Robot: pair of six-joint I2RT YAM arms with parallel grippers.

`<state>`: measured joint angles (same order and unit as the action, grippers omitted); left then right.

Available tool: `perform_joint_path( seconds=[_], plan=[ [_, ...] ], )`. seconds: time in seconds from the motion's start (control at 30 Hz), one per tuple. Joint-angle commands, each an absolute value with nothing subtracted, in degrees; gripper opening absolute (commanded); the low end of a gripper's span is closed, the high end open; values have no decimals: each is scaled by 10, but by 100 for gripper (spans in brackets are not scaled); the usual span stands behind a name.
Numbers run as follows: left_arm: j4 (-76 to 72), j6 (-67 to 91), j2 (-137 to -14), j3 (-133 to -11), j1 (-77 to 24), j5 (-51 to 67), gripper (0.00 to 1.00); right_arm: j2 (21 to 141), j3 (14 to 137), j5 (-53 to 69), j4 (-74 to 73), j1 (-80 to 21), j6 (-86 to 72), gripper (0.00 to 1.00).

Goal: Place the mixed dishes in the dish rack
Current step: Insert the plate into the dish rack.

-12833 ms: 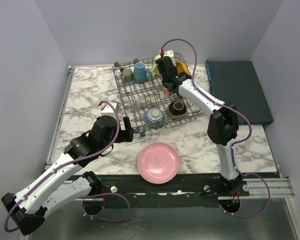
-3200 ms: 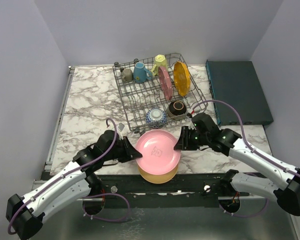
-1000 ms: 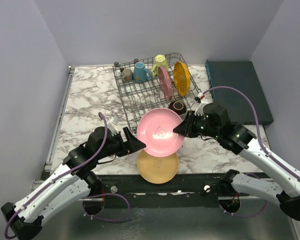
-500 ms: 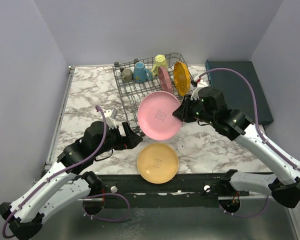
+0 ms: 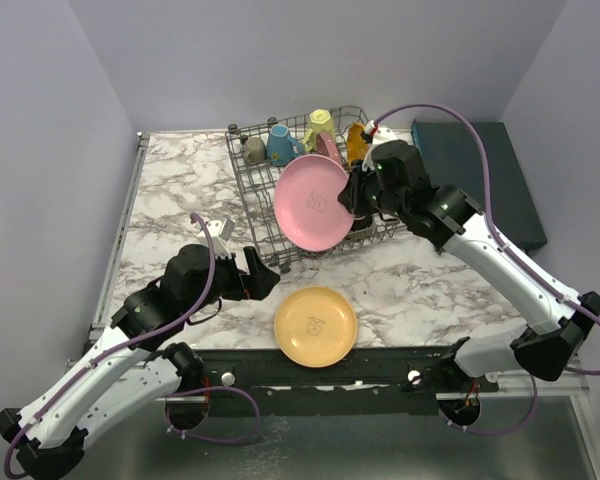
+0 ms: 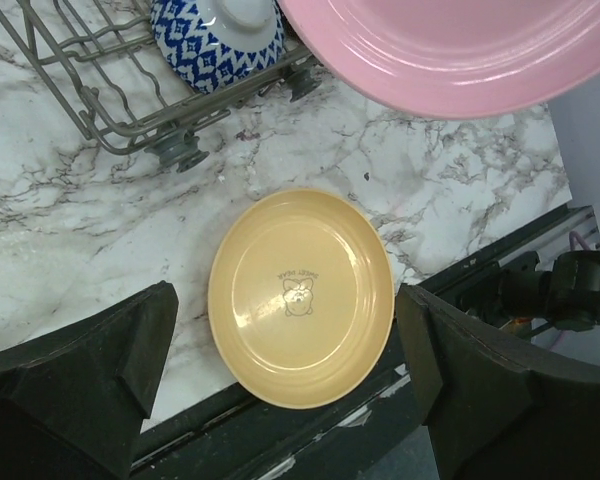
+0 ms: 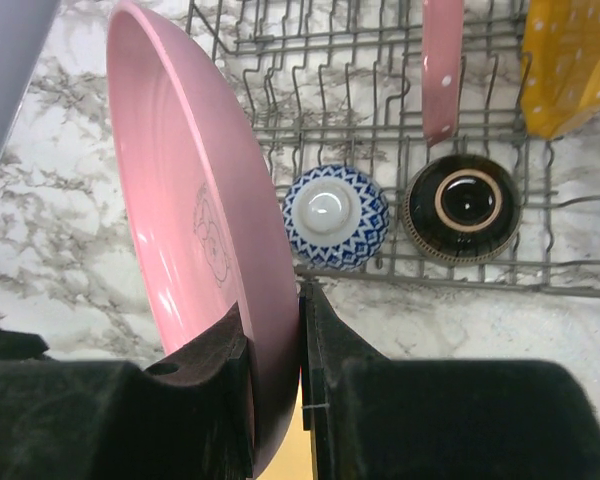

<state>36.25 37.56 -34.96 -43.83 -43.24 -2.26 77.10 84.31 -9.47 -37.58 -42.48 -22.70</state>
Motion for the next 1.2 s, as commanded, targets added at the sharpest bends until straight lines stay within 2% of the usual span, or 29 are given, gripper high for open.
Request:
perform_joint_path(
  seconds=[0.0,0.6,1.17],
  plan=[
    [369,343,-331,-456,-432,-55,99,808,906,-148,-383,-427,-196,0],
    [357,339,-308,-440,-432,-58,99,972,1051,-270,-364,-427,-130,0],
    [356,337,-313,-439,-429,-57,99,1101,1182,-319,-364,-427,-79,0]
  ],
)
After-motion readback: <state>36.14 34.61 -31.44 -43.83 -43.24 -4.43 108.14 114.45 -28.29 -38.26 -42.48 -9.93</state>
